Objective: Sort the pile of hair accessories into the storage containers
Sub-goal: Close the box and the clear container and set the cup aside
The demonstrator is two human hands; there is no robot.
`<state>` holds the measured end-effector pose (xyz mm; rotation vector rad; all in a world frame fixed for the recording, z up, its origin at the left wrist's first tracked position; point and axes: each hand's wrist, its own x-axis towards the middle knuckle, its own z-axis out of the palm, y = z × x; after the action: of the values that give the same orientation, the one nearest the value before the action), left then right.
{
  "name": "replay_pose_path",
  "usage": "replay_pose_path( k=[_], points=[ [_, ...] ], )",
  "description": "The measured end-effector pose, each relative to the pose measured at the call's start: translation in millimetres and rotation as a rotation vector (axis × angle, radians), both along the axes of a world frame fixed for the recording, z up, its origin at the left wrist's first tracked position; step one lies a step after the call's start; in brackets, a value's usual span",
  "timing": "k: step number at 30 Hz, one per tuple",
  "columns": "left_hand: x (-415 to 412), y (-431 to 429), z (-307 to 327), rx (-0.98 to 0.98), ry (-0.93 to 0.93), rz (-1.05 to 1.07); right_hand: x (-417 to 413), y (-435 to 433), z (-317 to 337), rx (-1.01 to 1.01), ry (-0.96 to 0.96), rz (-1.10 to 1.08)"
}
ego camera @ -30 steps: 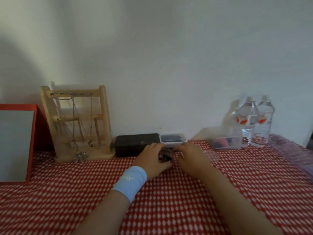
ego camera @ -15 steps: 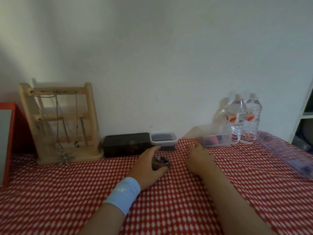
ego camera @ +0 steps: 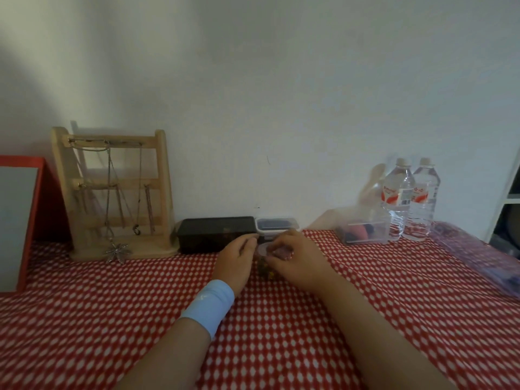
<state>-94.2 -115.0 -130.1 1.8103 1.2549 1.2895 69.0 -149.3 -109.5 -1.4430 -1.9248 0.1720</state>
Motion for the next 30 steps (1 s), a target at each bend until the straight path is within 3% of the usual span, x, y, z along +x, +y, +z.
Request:
replay_pose_path(
  k=[8,13,21,26,30],
  points=[
    [1,0,-2,0.031,0.192,-0.048,5,2,-5,-0.098,0.074,0.014],
    [5,2,-3,0.076,0.393,-0.046,8,7,-8,-0.181,0.4,0.021],
    [6,2,5,0.078,0.73,0.012,12,18,-21,-0.301,0.199,-0.05],
    [6,9,-1,-0.113,0.545,-0.046,17,16,-20,-0.401,0.207,0.001],
    [11,6,-1,-0.054,0.456,-0.034,23,13,-19,-0.428,0.129,0.056]
  ],
)
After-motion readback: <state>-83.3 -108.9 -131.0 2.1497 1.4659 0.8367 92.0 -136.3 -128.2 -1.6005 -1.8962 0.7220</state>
